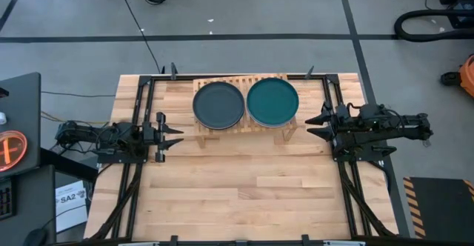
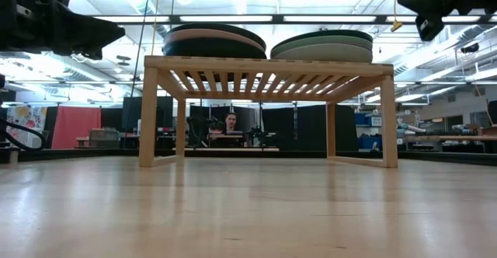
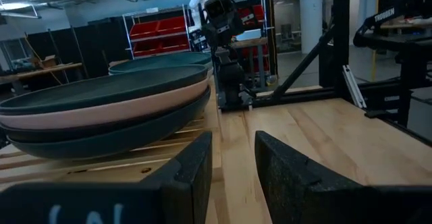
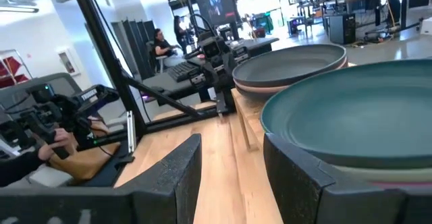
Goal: Place and stack plates onto a shelf
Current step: Return to Home Position
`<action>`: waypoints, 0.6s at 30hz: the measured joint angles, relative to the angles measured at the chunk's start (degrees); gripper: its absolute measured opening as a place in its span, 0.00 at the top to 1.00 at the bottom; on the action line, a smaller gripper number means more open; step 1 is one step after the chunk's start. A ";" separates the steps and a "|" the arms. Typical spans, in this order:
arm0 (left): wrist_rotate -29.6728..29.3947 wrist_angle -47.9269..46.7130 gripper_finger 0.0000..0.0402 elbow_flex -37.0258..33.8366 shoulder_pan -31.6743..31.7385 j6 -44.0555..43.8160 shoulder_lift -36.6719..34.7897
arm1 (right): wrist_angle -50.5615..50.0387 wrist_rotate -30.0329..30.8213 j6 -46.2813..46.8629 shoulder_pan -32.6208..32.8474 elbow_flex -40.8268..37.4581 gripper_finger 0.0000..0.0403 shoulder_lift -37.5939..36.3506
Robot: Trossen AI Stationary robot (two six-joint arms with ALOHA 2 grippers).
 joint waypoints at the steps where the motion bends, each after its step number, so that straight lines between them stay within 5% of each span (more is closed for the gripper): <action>1: 0.00 0.00 0.70 0.00 0.00 -0.41 0.00 | 0.53 0.00 -0.03 -0.01 -0.91 0.59 -0.81; 18: 0.00 0.17 0.70 -0.04 0.00 -0.47 0.02 | 9.10 0.09 -4.14 -0.01 -10.91 0.59 -6.58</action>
